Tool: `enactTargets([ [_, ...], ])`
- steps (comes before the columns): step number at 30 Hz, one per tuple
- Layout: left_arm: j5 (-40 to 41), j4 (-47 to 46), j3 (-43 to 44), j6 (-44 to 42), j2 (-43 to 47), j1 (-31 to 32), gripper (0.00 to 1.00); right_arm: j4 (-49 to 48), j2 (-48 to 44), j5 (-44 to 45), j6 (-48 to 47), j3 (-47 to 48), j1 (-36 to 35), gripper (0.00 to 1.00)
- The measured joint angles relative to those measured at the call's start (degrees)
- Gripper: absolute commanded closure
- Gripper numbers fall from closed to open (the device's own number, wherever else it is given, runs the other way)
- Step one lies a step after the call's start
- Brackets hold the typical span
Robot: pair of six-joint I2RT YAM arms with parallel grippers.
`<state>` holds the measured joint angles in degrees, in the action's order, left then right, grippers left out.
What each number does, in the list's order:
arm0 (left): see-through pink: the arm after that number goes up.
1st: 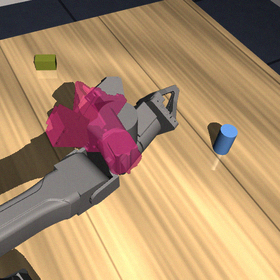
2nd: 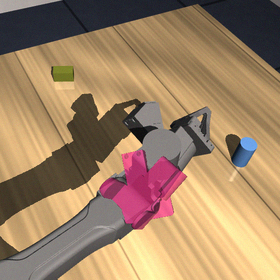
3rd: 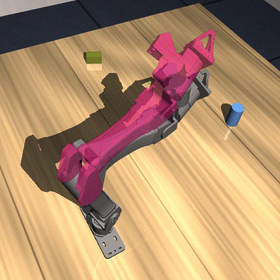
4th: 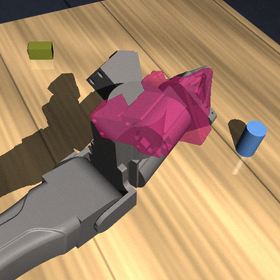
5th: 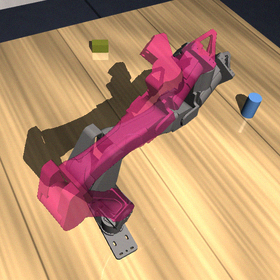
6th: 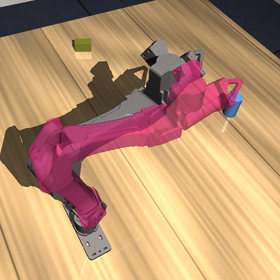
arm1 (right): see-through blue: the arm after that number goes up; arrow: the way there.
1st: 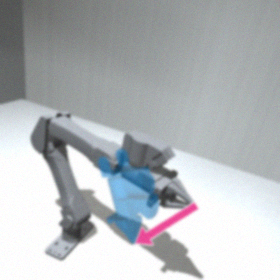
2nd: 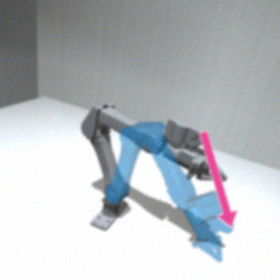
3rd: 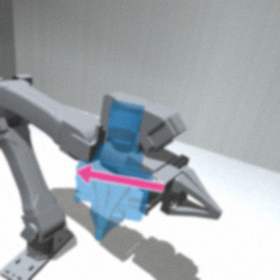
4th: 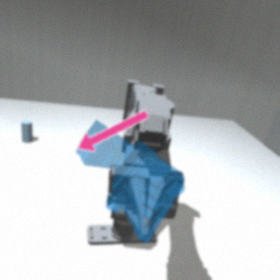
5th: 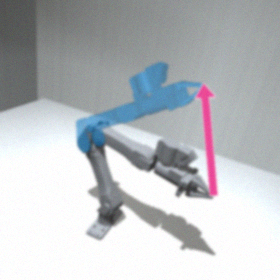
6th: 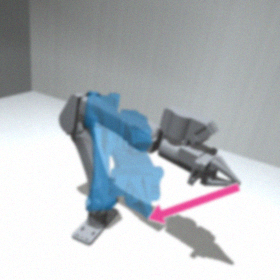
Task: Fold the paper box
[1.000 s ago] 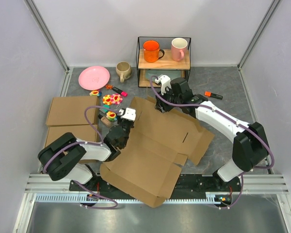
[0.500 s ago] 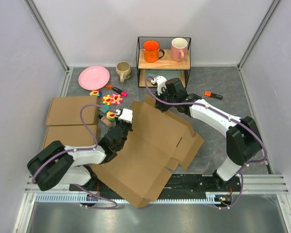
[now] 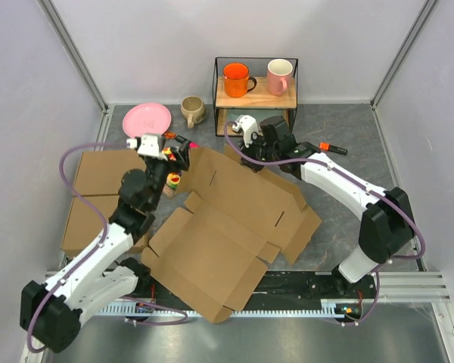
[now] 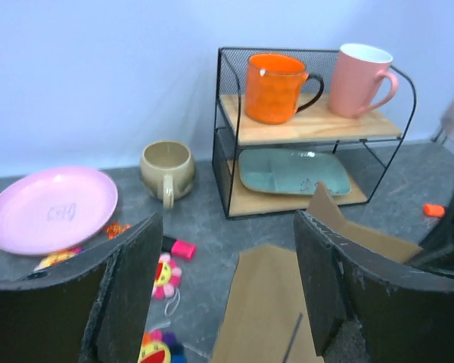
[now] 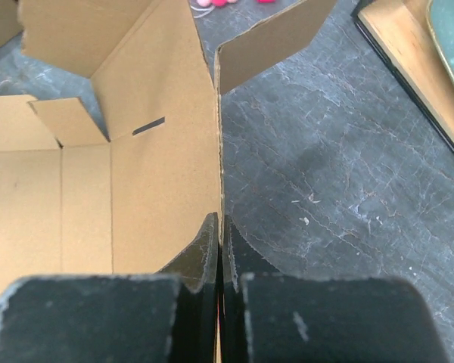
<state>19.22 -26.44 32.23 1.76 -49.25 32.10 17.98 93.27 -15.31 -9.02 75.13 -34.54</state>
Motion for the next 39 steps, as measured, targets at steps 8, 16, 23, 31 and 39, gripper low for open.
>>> enactTargets([
  [8,-36.63,4.15,12.68,4.76,-16.76,-13.29,0.07,3.26,-12.28,-2.95,-5.35,-3.82,0.24,1.0],
  [16,-53.81,5.38,18.14,12.72,-24.65,-14.75,0.01,4.83,-16.48,-1.57,-6.19,-5.4,0.26,1.0],
  [23,-48.48,14.69,30.18,19.28,-25.42,-14.78,0.0,7.39,-15.15,3.39,-5.31,-5.4,-0.68,1.0],
  [31,-40.26,28.48,45.48,21.86,-31.34,-11.13,0.0,9.05,-12.57,7.76,-4.04,-5.4,-3.26,1.0],
  [39,-33.66,40.65,52.37,19.76,-40.06,-4.5,0.01,9.18,-12.55,9.2,-3.61,-5.35,-4.72,1.0],
])
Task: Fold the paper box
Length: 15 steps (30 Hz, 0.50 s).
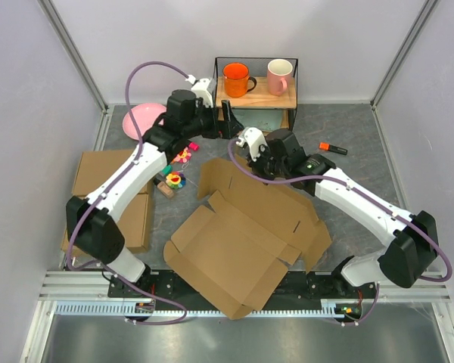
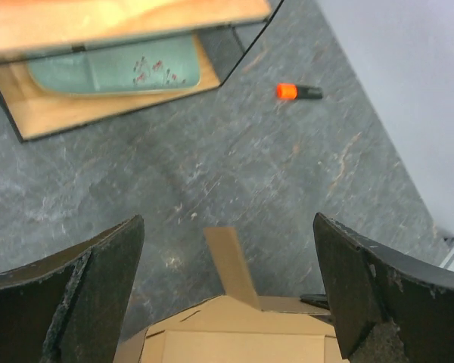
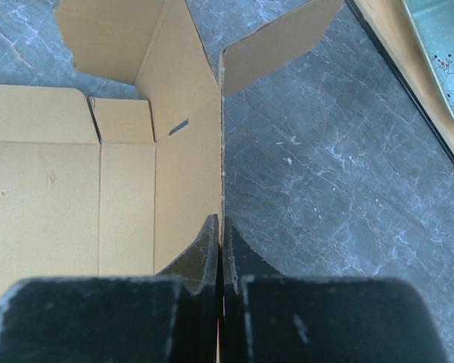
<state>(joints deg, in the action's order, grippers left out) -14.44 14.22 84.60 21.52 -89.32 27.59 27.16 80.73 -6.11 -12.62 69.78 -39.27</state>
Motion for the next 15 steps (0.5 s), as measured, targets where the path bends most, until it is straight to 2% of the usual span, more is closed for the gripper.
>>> enactTargets([
  [6,2.01,4.61,1.03,-0.59,-5.29,1.68,0.21,0.02,0.0,0.68,0.04,0.0,-0.39,1.0],
  [7,2.12,5.25,1.31,-0.79,-6.08,1.97,0.28,0.04,0.0,0.85,0.04,0.0,-0.46,1.0],
  [9,2.29,6.36,1.79,-1.03,-7.21,2.43,0.34,0.04,0.0,1.07,0.04,0.0,-0.61,1.0],
  [11,2.4,7.74,2.78,-1.46,-8.24,2.84,0.47,0.02,0.0,1.29,0.04,0.02,-0.81,1.0],
  [12,2.49,8.31,3.23,-1.51,-8.57,2.97,0.58,0.04,0.0,1.51,0.02,0.04,-0.94,1.0],
  [15,3.37,9.6,4.2,-1.66,-8.94,3.19,0.72,0.09,0.02,1.86,0.02,0.13,-1.16,1.0],
])
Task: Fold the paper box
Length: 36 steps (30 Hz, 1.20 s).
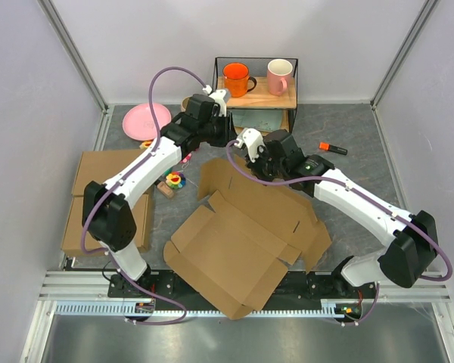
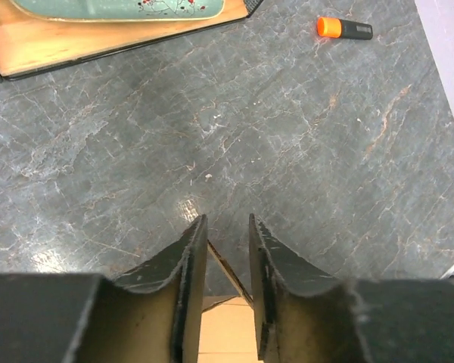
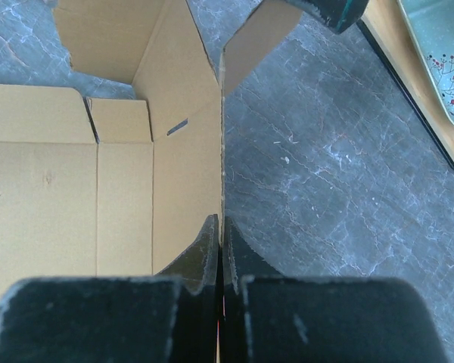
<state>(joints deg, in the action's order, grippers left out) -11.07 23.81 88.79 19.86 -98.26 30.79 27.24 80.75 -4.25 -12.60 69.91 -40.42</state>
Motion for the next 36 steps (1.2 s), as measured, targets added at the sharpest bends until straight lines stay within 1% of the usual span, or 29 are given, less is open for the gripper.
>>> enactTargets([
  [1,0.33,0.17,0.04,0.17,0.0,0.07,0.79,0.02,0.02,0.11,0.0,0.0,-0.04,1.0],
  [3,0.76,0.02,0.04,1.11,0.0,0.07,0.85,0.04,0.2,0.48,0.0,0.09,-0.2,1.0],
  [4,0.94,-0.22,0.02,1.86,0.02,0.11,0.95,0.04,0.26,0.63,-0.02,0.2,-0.24,1.0],
  [5,1.16,-0.68,-0.31,3.06,0.2,0.13,0.98,0.04,0.39,0.7,-0.02,0.33,-0.33,1.0],
  [8,2.19,-5.31,-5.44,8.31,3.13,0.33,0.98,0.04,0.63,1.01,-0.02,0.42,-0.44,1.0],
  [11,4.07,-7.85,-11.15,13.62,7.23,0.31,0.98,0.5,0.7,0.57,0.22,0.42,-1.14,1.0],
  [12,4.9,-8.13,-12.72,15.39,8.41,0.31,0.95,0.74,0.7,0.35,0.26,0.42,-1.4,1.0],
  [14,6.03,-8.46,-14.86,18.01,10.08,0.31,0.85,1.11,0.7,-0.09,0.39,0.42,-1.66,1.0],
  [15,6.54,-8.57,-15.63,18.86,10.67,0.31,0.7,1.27,0.7,-0.24,0.39,0.42,-1.73,1.0],
  [17,7.74,-8.44,-16.59,20.04,11.67,0.31,0.55,1.49,0.68,-0.42,0.42,0.42,-1.75,1.0],
  [18,8.07,-8.02,-16.76,20.44,12.07,0.2,0.41,1.6,0.68,-0.13,0.44,0.42,-1.73,1.0],
  [20,8.68,-6.32,-16.98,20.61,13.03,-0.04,0.29,1.6,0.7,0.5,0.46,0.42,-1.38,1.0],
  [21,9.16,-5.51,-16.98,20.46,13.62,-0.2,0.2,1.64,0.68,0.94,0.46,0.42,-1.18,1.0],
  [25,10.8,-3.21,-16.98,17.07,16.81,-0.92,0.13,1.81,0.63,1.57,0.39,0.42,-0.83,1.0],
  [26,10.99,-3.13,-17.03,15.15,17.81,-1.18,0.11,1.95,0.57,1.55,0.37,0.42,-0.83,1.0],
  [27,10.97,-3.67,-17.29,12.37,18.75,-1.31,0.07,2.05,0.44,1.55,0.35,0.42,-0.83,1.0],
  [29,9.94,-6.71,-18.99,5.29,21.18,-1.77,0.04,2.23,0.15,1.53,0.31,0.42,-0.83,1.0],
  [31,8.96,-9.01,-20.65,-1.07,22.93,-1.84,0.04,2.49,-0.22,1.2,0.28,0.42,-0.83,1.0],
  [34,7.5,-12.11,-21.75,-10.8,23.54,-1.79,0.08,3.21,-0.39,0.5,0.33,0.63,-0.83,1.0],
  [35,7.39,-13.09,-22.01,-13.62,23.39,-1.79,0.14,3.41,-0.42,0.26,0.33,0.68,-0.83,1.0],
  [36,7.37,-14.05,-22.32,-16.33,23.21,-1.79,0.17,3.63,-0.42,0.02,0.35,0.74,-0.83,1.0],
])
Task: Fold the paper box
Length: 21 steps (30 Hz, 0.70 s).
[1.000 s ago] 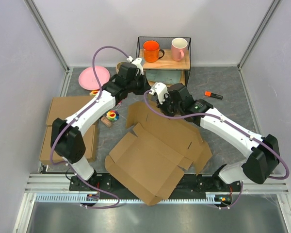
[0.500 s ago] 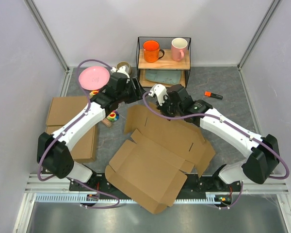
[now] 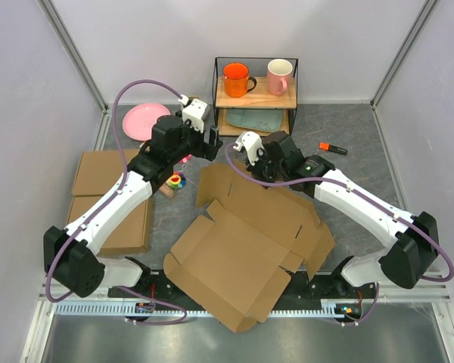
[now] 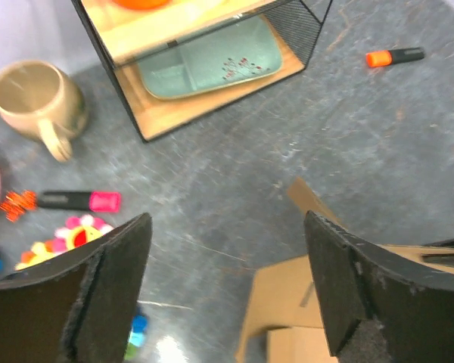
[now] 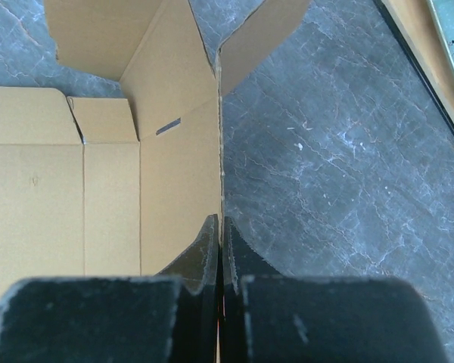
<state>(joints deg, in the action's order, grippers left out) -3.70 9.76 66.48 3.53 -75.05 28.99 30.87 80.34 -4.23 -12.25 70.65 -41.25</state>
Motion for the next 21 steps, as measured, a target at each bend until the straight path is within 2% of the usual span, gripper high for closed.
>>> enactTargets([
  [1,0.07,-1.03,-0.24,-2.4,-0.26,0.0,0.19,0.11,-0.02,-0.2,0.0,0.04,0.0,1.0],
  [5,-0.02,-6.05,-1.29,-9.05,-1.86,0.0,0.39,0.55,-0.02,-1.11,0.02,0.2,-0.07,1.0],
  [6,-0.22,-7.21,-1.38,-10.12,-2.43,0.0,0.5,0.55,-0.02,-1.18,0.02,0.22,-0.13,1.0],
  [9,-1.79,-11.3,-1.68,-11.78,-4.33,0.0,0.68,0.66,-0.04,-1.62,0.04,0.33,-0.22,1.0],
  [11,-3.37,-13.99,-1.84,-11.89,-5.64,0.0,0.72,0.7,-0.09,-1.79,0.02,0.33,-0.24,1.0],
  [13,-5.53,-16.37,-1.73,-11.76,-6.88,0.0,0.73,0.76,-0.24,-1.99,0.04,0.33,-0.28,1.0],
  [15,-8.0,-17.97,-0.81,-11.69,-8.9,0.02,0.66,0.98,-0.44,-2.14,0.04,0.33,-0.28,1.0],
  [16,-9.44,-18.27,-0.09,-11.67,-10.01,0.02,0.61,1.01,-0.57,-2.19,0.04,0.33,-0.28,1.0],
  [17,-10.8,-18.49,0.57,-11.61,-11.06,0.11,0.45,1.03,-0.68,-2.19,0.04,0.33,-0.28,1.0],
  [18,-12.2,-18.58,1.11,-11.56,-11.93,0.15,0.39,1.05,-0.79,-2.19,0.04,0.33,-0.28,1.0],
  [20,-15.3,-18.43,1.62,-11.56,-13.2,0.28,0.33,1.07,-1.07,-2.23,0.04,0.28,-0.28,1.0],
  [21,-16.5,-18.32,1.62,-11.67,-13.46,0.37,0.33,1.07,-1.22,-2.27,0.04,0.28,-0.28,1.0],
])
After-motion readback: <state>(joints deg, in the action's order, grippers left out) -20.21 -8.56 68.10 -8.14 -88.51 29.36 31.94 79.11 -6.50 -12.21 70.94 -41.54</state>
